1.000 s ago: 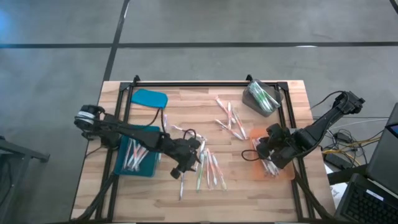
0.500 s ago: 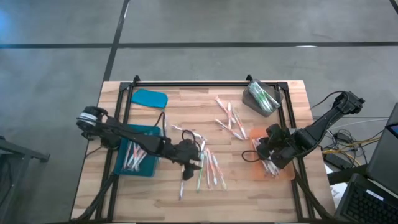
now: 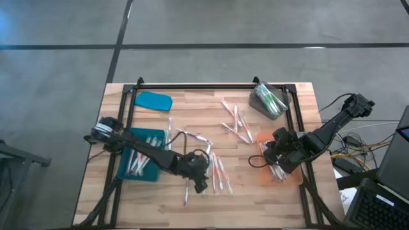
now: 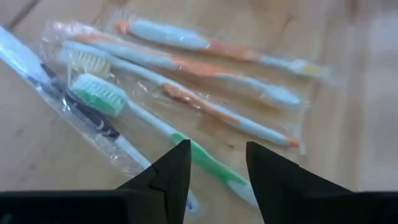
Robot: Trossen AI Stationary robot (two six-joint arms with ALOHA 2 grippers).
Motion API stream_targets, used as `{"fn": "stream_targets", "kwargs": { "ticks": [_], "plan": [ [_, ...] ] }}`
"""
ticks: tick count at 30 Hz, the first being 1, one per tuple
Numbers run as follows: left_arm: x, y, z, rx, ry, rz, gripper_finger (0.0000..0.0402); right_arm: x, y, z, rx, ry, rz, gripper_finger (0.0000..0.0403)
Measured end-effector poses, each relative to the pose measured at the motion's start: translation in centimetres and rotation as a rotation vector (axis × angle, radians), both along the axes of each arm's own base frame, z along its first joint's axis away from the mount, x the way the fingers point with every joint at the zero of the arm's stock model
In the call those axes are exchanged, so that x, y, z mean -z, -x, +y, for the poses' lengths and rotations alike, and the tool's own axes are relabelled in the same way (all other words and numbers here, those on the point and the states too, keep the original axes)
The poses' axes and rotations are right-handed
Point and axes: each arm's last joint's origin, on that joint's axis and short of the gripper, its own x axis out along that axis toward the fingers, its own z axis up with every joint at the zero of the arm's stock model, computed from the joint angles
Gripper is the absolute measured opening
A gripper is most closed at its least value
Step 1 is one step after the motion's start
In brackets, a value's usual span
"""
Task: Pick & Place Toothbrushes
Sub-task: Put the green toothbrush into the black bin
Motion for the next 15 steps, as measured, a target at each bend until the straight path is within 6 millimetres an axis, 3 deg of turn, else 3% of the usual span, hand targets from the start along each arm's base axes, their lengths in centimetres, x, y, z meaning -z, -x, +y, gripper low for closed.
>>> {"fn": "stream_targets", "kwargs": {
  "ticks": [15],
  "plan": [
    [3.2,-2.9,-1.5,-0.043,-0.038,0.173,0.0146,0.0,-0.3,0.2,-0.028,-0.001,-0.011,0.0071]
  ]
}}
